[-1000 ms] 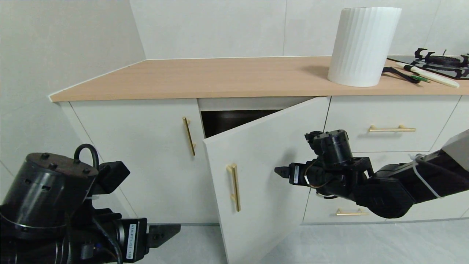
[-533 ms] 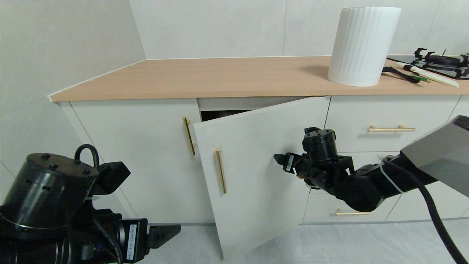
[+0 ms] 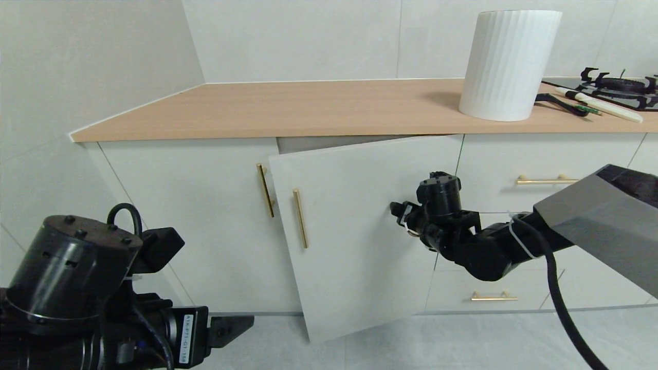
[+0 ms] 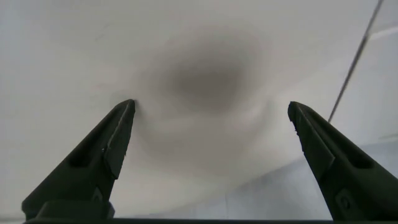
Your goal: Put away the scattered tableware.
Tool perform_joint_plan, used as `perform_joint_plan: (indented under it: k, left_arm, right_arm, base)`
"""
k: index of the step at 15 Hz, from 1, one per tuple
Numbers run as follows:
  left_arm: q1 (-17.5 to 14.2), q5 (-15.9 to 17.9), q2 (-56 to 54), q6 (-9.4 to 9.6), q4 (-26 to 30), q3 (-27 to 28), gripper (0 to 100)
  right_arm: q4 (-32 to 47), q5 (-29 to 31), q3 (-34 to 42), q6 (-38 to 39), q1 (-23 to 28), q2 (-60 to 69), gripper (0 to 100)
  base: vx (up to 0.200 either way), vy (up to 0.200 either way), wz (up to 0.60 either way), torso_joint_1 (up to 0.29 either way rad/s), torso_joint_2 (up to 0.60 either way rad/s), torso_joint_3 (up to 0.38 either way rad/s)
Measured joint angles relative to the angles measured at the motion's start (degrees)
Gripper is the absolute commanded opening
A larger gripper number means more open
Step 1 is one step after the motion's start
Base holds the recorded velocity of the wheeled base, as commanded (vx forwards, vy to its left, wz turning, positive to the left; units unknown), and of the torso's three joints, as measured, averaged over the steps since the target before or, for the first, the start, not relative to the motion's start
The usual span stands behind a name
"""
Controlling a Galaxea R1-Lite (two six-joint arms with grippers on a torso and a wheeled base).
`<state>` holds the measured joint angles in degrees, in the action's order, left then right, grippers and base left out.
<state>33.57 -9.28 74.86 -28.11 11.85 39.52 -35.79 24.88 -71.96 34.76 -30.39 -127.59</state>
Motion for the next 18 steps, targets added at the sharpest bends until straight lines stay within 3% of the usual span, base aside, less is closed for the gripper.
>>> perform_joint_plan:
  k: [11,16,18]
  left_arm:
    - [-0.09,0.0,0.05,-0.1,0.02,0.05,100]
    - [-0.09,0.0,0.05,-0.07,0.02,0.05,100]
    - [-0.09,-0.02,0.0,-0.1,0.02,0.0,100]
  right_arm:
    - [-1.73,9.79,-7.97,-0.41,2.23,-7.03,100]
    - [-1.93,9.8,-8.02,-0.07,2.45,-7.14,100]
    - [-1.97,6.02,-3.95,0.0,2.26,-4.44,100]
  base:
    - [0.0,0.0,0.0,0.0,0.0,0.0]
    - [0.0,0.0,0.0,0.0,0.0,0.0]
    - [0.0,0.0,0.0,0.0,0.0,0.0]
